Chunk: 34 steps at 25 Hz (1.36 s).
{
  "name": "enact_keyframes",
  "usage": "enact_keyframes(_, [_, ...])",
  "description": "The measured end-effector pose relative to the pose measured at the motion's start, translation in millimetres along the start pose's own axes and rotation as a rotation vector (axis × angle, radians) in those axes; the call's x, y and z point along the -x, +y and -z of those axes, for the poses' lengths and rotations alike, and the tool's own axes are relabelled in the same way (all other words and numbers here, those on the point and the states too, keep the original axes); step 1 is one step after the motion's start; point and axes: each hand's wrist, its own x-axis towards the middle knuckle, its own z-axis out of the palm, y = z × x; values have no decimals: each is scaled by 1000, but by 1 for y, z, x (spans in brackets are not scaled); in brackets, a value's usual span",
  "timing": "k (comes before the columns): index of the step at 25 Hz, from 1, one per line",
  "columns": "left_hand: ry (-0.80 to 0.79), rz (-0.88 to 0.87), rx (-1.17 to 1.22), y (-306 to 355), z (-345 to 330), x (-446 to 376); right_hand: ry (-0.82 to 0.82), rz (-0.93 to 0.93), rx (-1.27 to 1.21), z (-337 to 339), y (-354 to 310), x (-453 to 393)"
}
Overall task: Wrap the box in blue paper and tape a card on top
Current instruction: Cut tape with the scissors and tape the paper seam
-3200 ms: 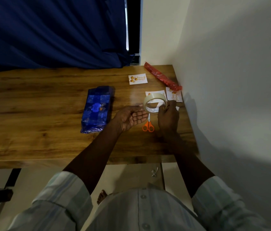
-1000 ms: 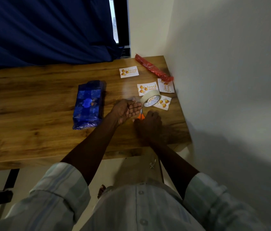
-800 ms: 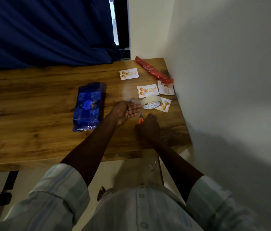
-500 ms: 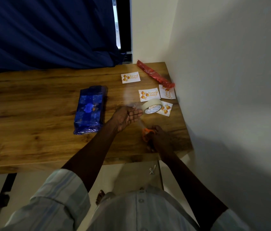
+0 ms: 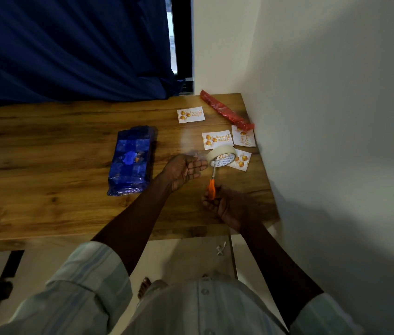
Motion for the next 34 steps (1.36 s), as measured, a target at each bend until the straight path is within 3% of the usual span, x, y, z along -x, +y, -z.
enact_keyframes(7, [16, -2, -6, 0, 2, 2, -18, -25, 450, 0, -8, -17])
enact_keyframes(34, [79, 33, 13, 1, -1, -5, 8, 49, 577, -8, -23, -47])
